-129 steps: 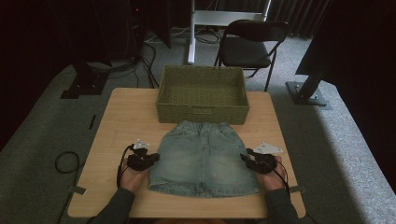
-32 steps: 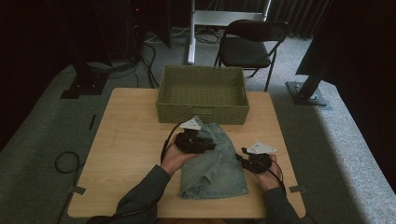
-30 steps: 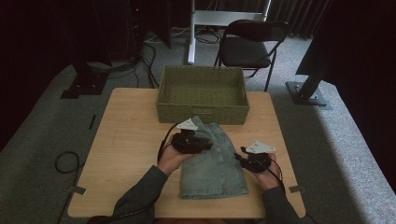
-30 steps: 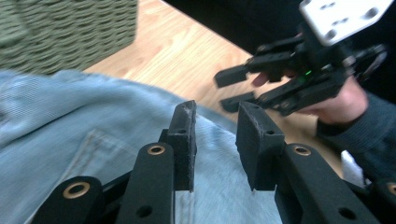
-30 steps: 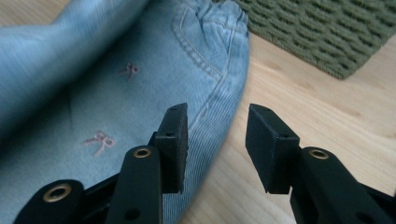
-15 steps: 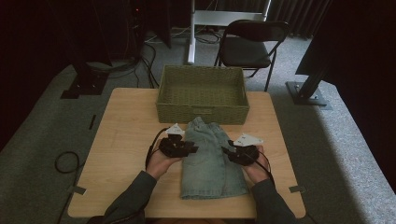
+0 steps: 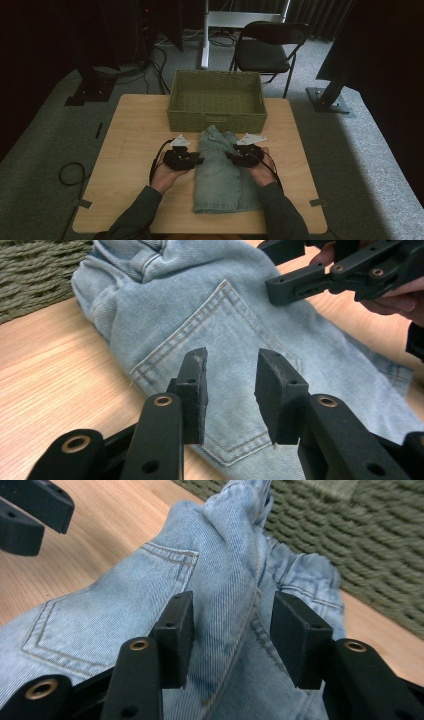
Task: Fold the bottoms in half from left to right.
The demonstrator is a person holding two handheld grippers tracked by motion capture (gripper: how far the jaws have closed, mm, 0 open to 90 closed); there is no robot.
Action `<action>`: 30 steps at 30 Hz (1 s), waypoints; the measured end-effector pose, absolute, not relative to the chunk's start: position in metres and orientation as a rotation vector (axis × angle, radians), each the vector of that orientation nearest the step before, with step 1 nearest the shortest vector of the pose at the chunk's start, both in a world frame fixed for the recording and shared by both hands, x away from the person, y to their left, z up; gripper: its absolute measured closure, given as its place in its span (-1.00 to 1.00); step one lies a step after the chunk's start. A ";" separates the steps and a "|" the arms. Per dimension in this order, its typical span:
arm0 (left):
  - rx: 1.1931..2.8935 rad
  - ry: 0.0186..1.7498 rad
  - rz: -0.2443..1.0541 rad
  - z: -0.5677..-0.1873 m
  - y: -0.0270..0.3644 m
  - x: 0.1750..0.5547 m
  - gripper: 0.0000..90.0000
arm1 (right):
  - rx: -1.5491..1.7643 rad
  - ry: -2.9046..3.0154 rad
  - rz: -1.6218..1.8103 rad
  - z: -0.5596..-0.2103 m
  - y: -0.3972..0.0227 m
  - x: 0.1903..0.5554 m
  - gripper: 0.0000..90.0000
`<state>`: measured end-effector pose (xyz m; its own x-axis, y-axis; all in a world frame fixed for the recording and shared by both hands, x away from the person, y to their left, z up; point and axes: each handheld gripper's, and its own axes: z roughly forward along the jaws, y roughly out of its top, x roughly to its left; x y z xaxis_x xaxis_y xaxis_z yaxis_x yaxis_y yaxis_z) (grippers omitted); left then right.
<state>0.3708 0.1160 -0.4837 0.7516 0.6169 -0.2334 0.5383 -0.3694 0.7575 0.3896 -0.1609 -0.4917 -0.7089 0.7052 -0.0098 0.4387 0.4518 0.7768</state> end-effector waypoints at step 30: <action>2.090 0.795 0.078 -0.490 0.088 0.368 0.44 | 1.268 2.317 0.983 -0.510 -0.226 0.393 0.79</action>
<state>0.3683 0.0877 -0.4898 0.7936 0.5648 -0.2264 0.5099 -0.4142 0.7539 0.3934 -0.2263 -0.5097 -0.5542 0.8312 0.0447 0.6097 0.3688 0.7016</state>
